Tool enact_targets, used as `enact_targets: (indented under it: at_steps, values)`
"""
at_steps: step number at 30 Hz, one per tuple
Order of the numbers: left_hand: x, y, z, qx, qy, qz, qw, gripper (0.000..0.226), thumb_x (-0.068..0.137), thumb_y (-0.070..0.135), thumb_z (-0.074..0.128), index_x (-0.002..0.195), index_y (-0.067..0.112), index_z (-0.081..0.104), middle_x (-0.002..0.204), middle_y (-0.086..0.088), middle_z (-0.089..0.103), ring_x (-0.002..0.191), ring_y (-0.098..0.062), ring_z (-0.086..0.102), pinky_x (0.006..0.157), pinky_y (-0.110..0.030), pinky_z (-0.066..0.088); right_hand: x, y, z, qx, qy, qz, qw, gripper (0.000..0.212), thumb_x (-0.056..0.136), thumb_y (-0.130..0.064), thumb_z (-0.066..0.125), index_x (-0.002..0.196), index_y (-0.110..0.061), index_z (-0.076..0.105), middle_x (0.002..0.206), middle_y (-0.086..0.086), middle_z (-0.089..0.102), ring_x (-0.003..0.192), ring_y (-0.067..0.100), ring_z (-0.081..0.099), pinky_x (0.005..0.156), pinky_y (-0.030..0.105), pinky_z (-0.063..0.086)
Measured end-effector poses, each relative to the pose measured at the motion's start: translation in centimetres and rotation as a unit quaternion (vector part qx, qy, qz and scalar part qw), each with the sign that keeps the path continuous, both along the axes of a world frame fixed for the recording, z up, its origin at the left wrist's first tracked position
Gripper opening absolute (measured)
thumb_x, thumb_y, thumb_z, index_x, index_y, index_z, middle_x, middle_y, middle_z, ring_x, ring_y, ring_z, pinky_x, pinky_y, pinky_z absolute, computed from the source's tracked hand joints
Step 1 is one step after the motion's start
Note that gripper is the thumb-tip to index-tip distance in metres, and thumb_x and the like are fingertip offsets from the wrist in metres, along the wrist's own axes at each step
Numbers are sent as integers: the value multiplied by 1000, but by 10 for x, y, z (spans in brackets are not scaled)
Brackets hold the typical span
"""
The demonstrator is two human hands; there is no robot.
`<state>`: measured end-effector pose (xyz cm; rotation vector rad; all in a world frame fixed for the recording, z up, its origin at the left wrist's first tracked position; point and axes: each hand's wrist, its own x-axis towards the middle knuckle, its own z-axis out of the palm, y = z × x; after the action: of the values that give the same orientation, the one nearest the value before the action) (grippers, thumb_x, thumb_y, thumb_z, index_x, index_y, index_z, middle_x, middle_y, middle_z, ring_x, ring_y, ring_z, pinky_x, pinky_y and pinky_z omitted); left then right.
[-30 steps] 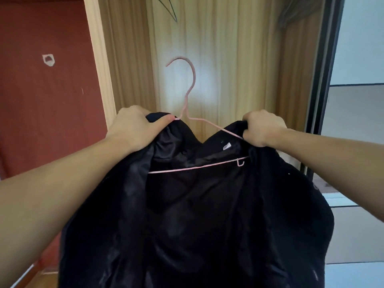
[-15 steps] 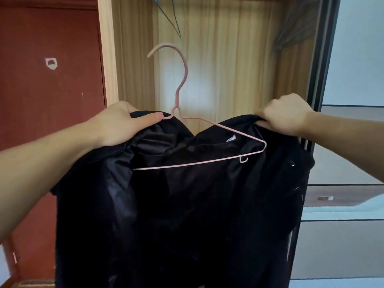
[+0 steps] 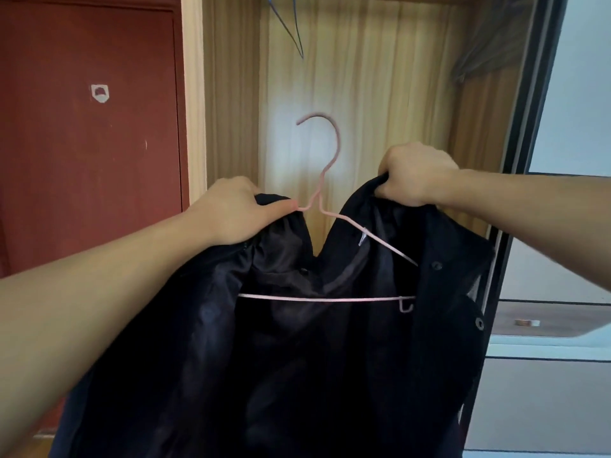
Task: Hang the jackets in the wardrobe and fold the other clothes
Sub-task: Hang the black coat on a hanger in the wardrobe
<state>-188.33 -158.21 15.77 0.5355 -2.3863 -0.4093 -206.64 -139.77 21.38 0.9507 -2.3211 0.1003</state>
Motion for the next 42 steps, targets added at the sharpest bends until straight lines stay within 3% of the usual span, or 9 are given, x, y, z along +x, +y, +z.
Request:
enact_targets:
  at_steps: [8,13,20,25,28,31,37,40,42]
  values:
    - [-9,12,2,-50,72,32,996,76,79,73,55,61,-1,55,59,-10,57,58,-26,57,50,-30,39,11,-4,11,-41,-135,15,990,18,82,-18,57,76,-1,62,69,10,54,62,25,49,49,26,37]
    - [9,6,11,-103,92,101,985,70,79,76,51,70,9,67,61,-5,53,61,-24,52,53,-30,38,5,36,18,4,-122,-56,991,33,84,-30,65,82,3,68,74,14,63,73,31,60,62,34,52]
    - [-25,45,8,-219,87,90,968,64,80,80,45,73,18,62,68,0,56,68,-26,56,56,-30,38,39,7,3,-147,-327,19,933,14,92,-16,52,89,-4,59,71,8,58,52,23,55,41,20,43]
    - [-32,34,-2,-60,120,37,990,63,77,73,58,62,11,61,60,-2,58,59,-18,56,48,-28,35,52,-3,-9,-272,-447,70,849,18,92,-11,46,75,-16,49,57,0,44,48,12,36,42,16,23]
    - [-27,18,-10,26,149,5,989,65,75,69,65,68,4,68,62,-9,64,61,-20,62,53,-32,45,58,-5,-10,-235,-489,123,831,20,93,-10,43,73,-13,46,44,1,48,42,13,32,41,16,26]
    - [-18,8,-18,75,177,-10,981,63,75,66,67,75,3,73,68,-13,68,60,-16,62,56,-29,46,58,0,-6,-102,-484,133,859,17,91,-24,56,85,-9,60,61,6,61,44,15,51,46,20,43]
    - [-7,-8,-29,154,213,-39,964,66,75,61,70,85,-5,70,82,-23,68,62,-16,56,61,-29,43,50,12,-4,125,-295,49,946,74,68,-77,63,112,-17,64,86,-6,67,75,12,64,74,28,57]
    - [-12,-6,-31,152,214,-43,964,68,75,61,69,83,-6,69,74,-22,66,59,-15,55,59,-29,41,51,10,-13,106,-212,74,969,86,63,-81,62,126,-24,54,125,-5,59,108,15,60,96,37,50]
    - [-17,-4,-29,153,216,-50,963,66,74,60,70,80,-5,69,71,-20,66,57,-15,55,58,-29,41,55,3,-23,52,-153,138,977,83,69,-70,67,136,-26,44,131,-6,49,120,15,51,102,38,44]
